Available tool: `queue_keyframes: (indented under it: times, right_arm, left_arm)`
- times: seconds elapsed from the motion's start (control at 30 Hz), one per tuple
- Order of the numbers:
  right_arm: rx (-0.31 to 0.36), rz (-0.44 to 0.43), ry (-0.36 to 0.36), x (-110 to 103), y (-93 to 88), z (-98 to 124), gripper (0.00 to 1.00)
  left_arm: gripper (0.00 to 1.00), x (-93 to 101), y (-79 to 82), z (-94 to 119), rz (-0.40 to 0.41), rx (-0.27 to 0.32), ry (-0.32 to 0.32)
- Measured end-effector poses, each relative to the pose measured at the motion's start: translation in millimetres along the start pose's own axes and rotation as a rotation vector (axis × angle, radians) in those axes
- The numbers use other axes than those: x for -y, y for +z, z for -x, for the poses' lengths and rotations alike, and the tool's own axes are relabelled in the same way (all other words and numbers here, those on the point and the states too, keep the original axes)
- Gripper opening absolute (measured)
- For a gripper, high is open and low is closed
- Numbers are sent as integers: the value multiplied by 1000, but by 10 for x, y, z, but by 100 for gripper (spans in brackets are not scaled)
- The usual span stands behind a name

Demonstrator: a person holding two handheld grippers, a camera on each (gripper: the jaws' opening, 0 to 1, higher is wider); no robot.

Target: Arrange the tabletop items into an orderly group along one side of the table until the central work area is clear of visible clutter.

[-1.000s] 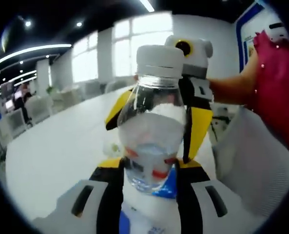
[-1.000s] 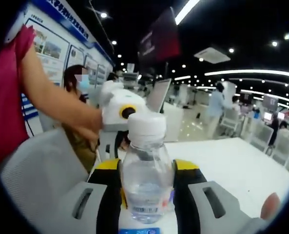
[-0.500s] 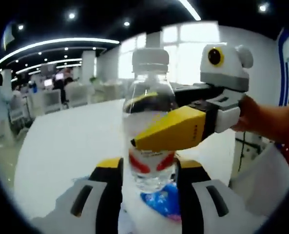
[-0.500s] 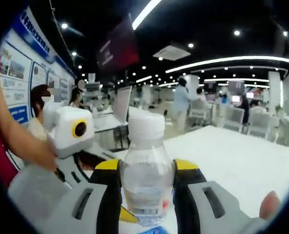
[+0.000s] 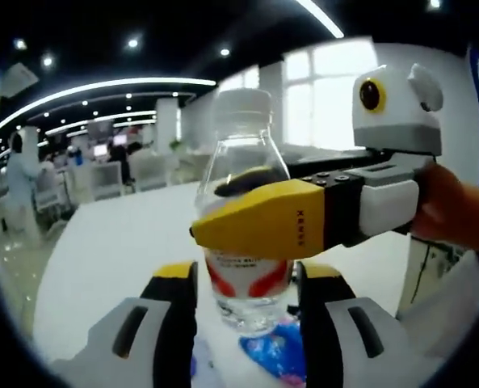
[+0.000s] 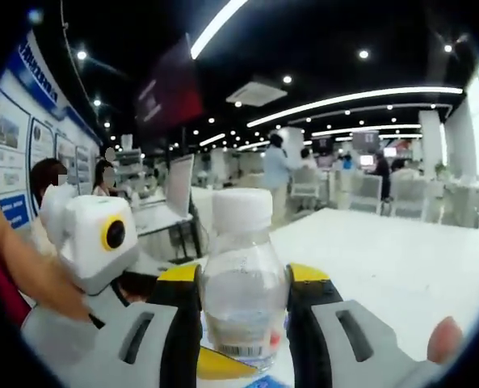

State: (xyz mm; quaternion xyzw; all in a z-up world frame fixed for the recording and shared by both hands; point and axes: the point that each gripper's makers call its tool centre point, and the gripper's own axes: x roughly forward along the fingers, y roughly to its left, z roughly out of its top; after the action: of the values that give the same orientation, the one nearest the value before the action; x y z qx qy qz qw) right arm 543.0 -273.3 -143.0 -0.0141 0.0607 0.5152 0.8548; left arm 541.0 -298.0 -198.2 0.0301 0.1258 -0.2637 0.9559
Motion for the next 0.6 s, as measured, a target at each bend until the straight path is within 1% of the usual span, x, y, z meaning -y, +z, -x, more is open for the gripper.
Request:
queue_keyframes:
  times: [0.1, 0.13, 0.17, 0.27, 0.4, 0.47, 0.6]
  right_arm:
    - [6, -25, -2, -17, 15, 7, 39]
    - [7, -19, -6, -25, 20, 8, 39]
    - [8, -15, -9, -26, 24, 6, 39]
    - [3, -19, -12, -30, 26, -7, 40]
    - [-12, -6, -13, -69, 27, -18, 40]
    - [-19, -19, -11, -67, 24, -16, 41]
    - [-16, -4, -1, -102, 54, -20, 41]
  left_arm:
    - [40, -8, 0, -2, -17, -1, -11]
    - [39, 17, 8, -5, -21, 6, -27]
    - [38, -7, 11, -4, -32, 10, -14]
    - [37, -7, 17, 4, -36, 17, -23]
    - [37, -26, 9, 22, -38, 17, -61]
    - [36, -29, 12, 37, -39, 15, -80]
    - [36, -51, 30, 52, -46, 22, -118]
